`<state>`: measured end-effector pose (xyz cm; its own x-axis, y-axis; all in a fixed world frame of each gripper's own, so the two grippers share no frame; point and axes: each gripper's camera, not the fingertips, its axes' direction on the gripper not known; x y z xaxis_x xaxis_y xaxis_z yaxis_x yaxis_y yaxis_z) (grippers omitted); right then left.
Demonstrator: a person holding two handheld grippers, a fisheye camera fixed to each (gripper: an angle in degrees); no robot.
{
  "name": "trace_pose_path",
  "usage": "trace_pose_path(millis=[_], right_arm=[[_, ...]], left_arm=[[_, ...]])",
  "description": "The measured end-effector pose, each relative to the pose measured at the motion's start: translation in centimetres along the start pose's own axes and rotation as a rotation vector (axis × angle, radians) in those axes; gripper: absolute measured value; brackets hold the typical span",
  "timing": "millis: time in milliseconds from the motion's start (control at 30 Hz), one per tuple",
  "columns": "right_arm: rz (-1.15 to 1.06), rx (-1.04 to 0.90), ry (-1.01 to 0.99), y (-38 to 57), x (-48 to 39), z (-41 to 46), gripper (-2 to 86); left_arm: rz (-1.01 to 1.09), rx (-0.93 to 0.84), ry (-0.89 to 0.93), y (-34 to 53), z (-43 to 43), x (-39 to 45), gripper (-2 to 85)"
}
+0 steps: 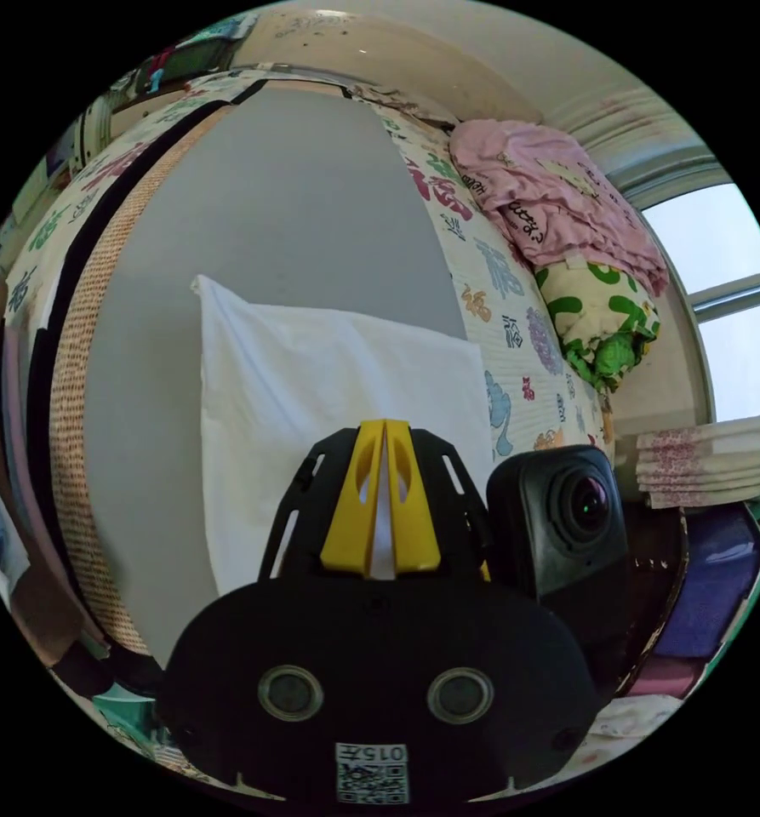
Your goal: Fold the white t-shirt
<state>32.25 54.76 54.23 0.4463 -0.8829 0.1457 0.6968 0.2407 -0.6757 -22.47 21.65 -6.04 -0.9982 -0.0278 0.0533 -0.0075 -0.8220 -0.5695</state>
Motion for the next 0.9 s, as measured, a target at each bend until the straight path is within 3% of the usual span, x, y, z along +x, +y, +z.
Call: trace_pose_path(millis=[500, 733, 900], right_arm=[[0.007, 0.052, -0.017, 1.8, 0.9, 0.2, -0.6], [-0.065, -0.049, 0.004, 0.1, -0.6, -0.7, -0.6], [-0.017, -0.072, -0.025, -0.5, -1.4, -1.7, -0.6]], left_arm=[[-0.006, 0.087, 0.052, 1.8, -1.0, -0.4, -0.4], [-0.095, 0.122, 0.060, 1.1, -1.1, -1.4, -0.4], [-0.037, 0.123, 0.035, 0.0, -1.2, -0.3, -0.4]])
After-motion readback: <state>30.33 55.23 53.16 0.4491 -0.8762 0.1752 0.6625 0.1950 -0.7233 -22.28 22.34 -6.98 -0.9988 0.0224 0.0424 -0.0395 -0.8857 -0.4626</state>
